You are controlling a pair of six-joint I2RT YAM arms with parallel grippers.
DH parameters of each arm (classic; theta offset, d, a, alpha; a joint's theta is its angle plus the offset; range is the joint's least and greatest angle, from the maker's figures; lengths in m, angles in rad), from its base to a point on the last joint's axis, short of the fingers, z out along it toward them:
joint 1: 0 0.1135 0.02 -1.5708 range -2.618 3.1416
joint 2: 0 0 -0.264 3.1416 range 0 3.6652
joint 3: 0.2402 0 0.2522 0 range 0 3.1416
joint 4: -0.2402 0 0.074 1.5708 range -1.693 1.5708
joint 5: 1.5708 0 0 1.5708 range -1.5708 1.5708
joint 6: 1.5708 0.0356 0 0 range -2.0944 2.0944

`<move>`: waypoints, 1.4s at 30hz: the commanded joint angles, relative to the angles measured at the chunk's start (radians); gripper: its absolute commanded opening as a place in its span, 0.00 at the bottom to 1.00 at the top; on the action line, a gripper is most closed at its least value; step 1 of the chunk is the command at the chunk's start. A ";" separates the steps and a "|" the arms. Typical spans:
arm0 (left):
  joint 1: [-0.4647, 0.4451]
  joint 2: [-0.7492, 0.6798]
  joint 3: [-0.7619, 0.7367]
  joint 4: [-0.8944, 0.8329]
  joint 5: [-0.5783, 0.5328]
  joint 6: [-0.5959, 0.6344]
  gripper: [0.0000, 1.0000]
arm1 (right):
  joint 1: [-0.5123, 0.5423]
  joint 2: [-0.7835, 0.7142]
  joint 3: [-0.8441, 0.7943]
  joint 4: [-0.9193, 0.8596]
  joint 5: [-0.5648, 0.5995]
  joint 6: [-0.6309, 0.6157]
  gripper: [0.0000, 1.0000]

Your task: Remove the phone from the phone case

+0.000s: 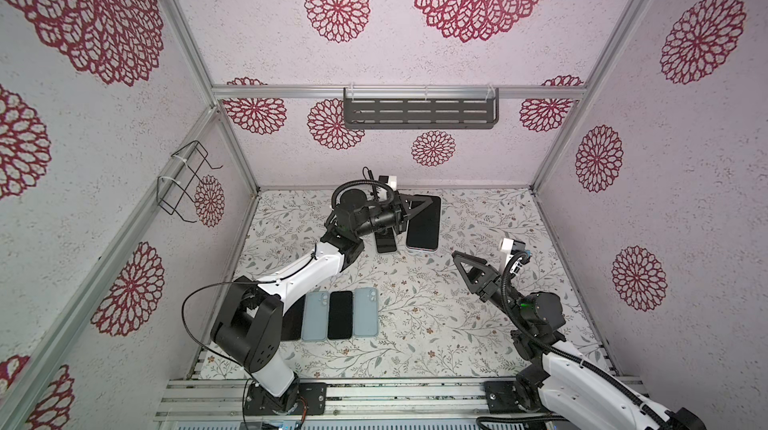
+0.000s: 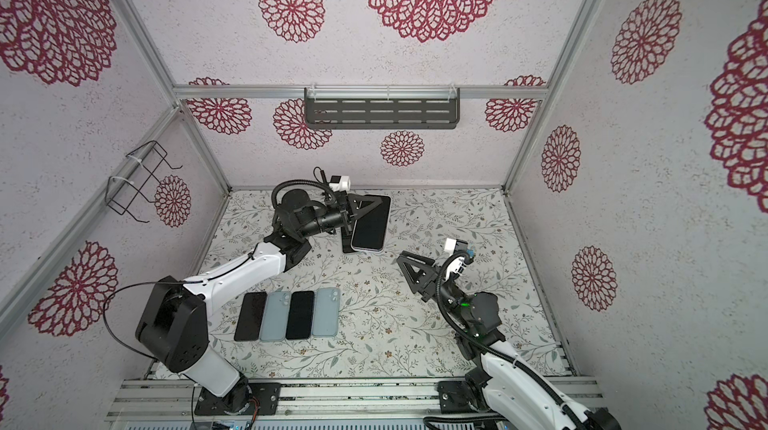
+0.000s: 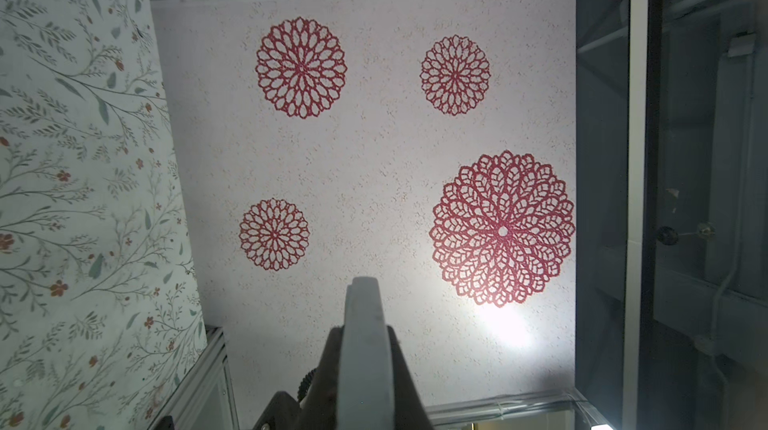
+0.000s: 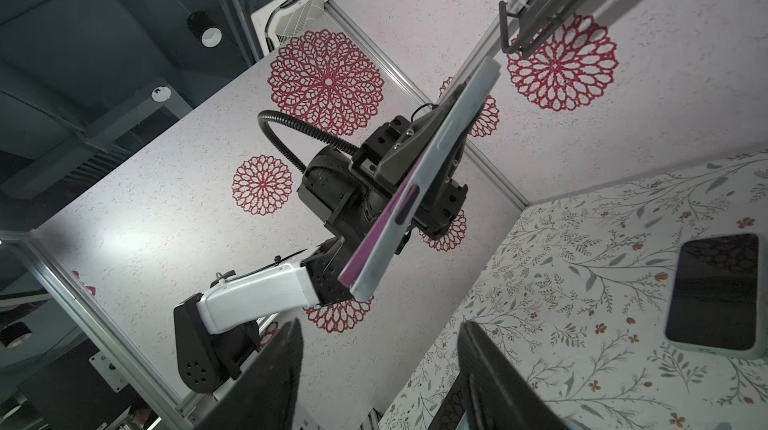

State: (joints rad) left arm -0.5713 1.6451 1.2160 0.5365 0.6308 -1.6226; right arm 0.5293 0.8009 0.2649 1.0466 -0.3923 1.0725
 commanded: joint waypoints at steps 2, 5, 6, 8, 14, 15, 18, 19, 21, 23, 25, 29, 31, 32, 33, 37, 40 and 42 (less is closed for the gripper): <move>-0.017 -0.019 0.033 -0.097 -0.076 0.071 0.00 | 0.023 0.095 0.014 0.133 0.027 0.073 0.65; -0.023 -0.021 0.018 -0.091 -0.099 0.065 0.00 | 0.044 0.178 0.028 0.250 0.015 0.111 0.67; -0.027 -0.019 0.014 -0.082 -0.100 0.061 0.00 | 0.050 0.202 0.031 0.264 0.016 0.117 0.68; -0.030 -0.016 0.010 -0.070 -0.103 0.052 0.00 | 0.061 0.231 0.036 0.293 0.017 0.121 0.68; -0.033 -0.013 0.005 -0.062 -0.103 0.048 0.00 | 0.075 0.262 0.029 0.346 0.029 0.136 0.67; -0.033 -0.013 0.004 -0.058 -0.106 0.047 0.00 | 0.075 0.264 0.029 0.347 0.027 0.138 0.67; -0.033 -0.008 0.001 -0.046 -0.104 0.039 0.00 | 0.080 0.268 0.027 0.359 0.027 0.141 0.67; -0.033 -0.006 0.002 -0.039 -0.103 0.037 0.00 | 0.081 0.269 0.028 0.356 0.028 0.142 0.67; -0.036 -0.004 0.002 -0.032 -0.100 0.033 0.00 | 0.081 0.272 0.025 0.350 0.033 0.141 0.67; -0.038 -0.005 0.001 -0.030 -0.100 0.032 0.00 | 0.081 0.283 0.024 0.352 0.038 0.140 0.67; -0.040 -0.005 -0.002 -0.026 -0.100 0.030 0.00 | 0.081 0.303 0.023 0.376 0.040 0.148 0.67; -0.045 -0.007 -0.007 -0.021 -0.098 0.030 0.00 | 0.081 0.349 0.022 0.434 0.045 0.169 0.67; -0.048 -0.008 -0.009 -0.020 -0.096 0.029 0.00 | 0.080 0.369 0.023 0.461 0.053 0.179 0.66; -0.050 -0.008 -0.012 -0.019 -0.095 0.030 0.00 | 0.080 0.378 0.026 0.479 0.048 0.182 0.66; -0.050 -0.008 -0.015 -0.018 -0.094 0.030 0.00 | 0.080 0.385 0.029 0.487 0.046 0.185 0.66; -0.053 -0.008 -0.023 -0.007 -0.091 0.025 0.00 | 0.080 0.409 0.040 0.484 0.046 0.188 0.66; -0.059 -0.008 -0.019 -0.002 -0.086 0.025 0.00 | 0.075 0.435 0.041 0.493 0.053 0.198 0.65; -0.063 -0.008 -0.018 0.001 -0.085 0.024 0.00 | 0.074 0.458 0.040 0.522 0.055 0.213 0.65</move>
State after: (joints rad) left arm -0.6052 1.6455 1.1950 0.4606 0.5102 -1.5864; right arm 0.6094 1.2385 0.2653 1.4918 -0.3679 1.2583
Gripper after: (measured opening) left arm 0.127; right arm 0.654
